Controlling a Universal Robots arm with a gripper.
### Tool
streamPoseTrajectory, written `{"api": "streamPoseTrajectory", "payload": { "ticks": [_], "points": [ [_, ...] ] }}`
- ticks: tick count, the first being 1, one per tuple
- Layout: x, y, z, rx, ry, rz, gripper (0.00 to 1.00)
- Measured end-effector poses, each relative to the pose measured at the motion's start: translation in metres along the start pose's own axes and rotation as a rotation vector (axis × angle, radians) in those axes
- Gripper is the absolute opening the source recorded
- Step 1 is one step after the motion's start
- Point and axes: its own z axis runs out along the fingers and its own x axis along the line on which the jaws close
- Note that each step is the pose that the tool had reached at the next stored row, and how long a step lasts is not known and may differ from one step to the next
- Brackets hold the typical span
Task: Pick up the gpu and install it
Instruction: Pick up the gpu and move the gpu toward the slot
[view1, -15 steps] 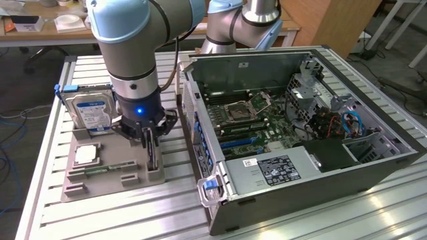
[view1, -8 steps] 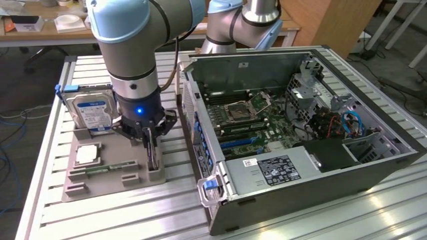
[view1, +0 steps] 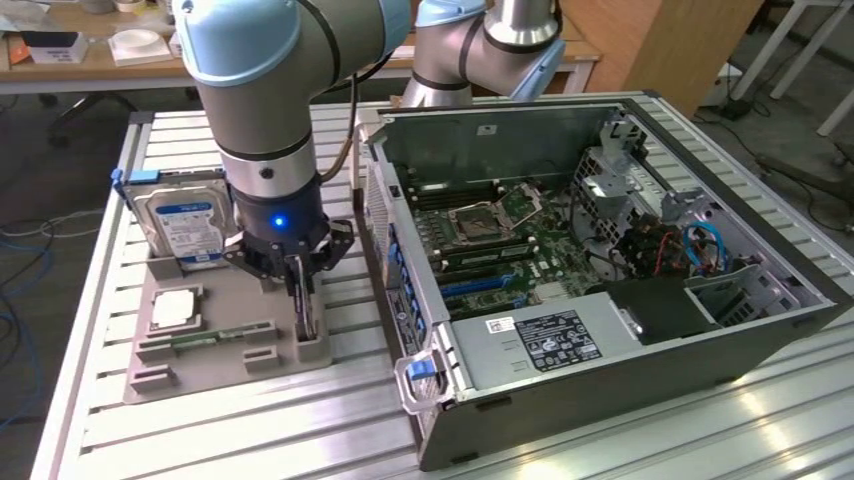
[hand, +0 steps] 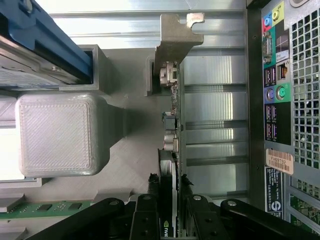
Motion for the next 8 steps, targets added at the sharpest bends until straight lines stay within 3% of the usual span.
{"api": "streamPoseTrajectory", "payload": {
  "ticks": [5,8],
  "points": [
    [-0.0001,0.0,-0.0004,-0.0002,-0.0001,0.0,0.27],
    [-0.0003,0.0003,-0.0079,0.0,-0.0001,0.0,0.27]
  ]
}}
